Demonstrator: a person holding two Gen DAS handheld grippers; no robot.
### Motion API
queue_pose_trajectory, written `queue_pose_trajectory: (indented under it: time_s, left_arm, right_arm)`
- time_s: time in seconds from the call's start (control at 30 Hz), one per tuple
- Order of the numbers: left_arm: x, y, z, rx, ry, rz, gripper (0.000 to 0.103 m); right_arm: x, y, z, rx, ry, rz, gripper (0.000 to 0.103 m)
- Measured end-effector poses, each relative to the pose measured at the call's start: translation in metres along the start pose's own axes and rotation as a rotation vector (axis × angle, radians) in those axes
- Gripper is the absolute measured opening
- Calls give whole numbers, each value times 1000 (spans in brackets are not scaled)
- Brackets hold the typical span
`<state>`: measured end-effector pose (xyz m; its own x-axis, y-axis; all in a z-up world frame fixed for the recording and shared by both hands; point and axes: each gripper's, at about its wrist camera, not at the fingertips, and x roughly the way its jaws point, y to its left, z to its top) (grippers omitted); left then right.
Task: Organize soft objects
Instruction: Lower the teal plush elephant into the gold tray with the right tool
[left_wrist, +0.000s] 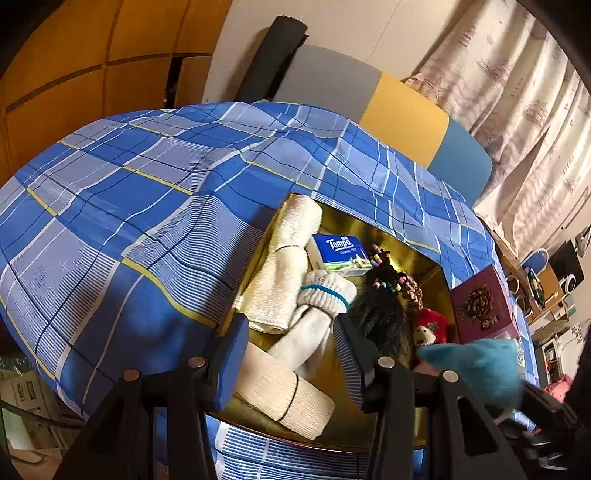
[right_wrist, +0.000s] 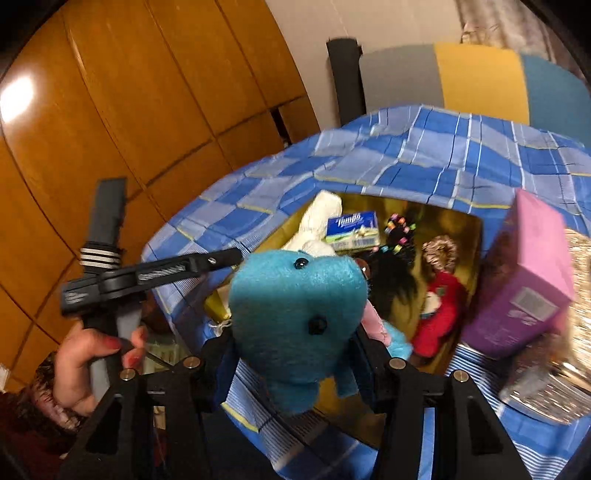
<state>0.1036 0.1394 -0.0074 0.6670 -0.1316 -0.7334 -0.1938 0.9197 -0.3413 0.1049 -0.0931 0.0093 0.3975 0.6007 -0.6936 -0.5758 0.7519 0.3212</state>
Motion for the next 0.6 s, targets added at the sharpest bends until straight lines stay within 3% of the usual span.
queue_pose_trajectory:
  time_s: [0.33,0.43,0.5,0.6]
  left_arm:
    - [-1,15,4,-43,-1,-11,48]
    - [-3,16,5,-49,-4,-16,48]
    - [-4,15,5,-47,-6,-16,48]
    - [-5,14,4,-49,-11,-19,48]
  right_arm:
    - [57,1,7,64,98,-98,58]
    - [71,-2,8,114,122,-116,63]
    - [75,-2,8,128,122,-103,71]
    - [69,0,5,132,115,-103,72]
